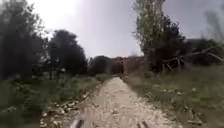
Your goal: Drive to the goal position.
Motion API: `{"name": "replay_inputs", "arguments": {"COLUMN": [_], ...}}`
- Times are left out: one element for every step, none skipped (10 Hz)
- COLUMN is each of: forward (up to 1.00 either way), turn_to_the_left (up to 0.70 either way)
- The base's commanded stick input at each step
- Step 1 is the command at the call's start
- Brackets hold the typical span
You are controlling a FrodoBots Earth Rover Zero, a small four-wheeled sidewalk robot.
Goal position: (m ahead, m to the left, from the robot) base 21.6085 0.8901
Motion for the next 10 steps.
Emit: {"name": "replay_inputs", "arguments": {"forward": [1.00,1.00,1.00,1.00,1.00,1.00,1.00,1.00,1.00,1.00], "turn_to_the_left": [0.00,0.00,0.00,0.00,0.00,0.00,0.00,0.00,0.00,0.00]}}
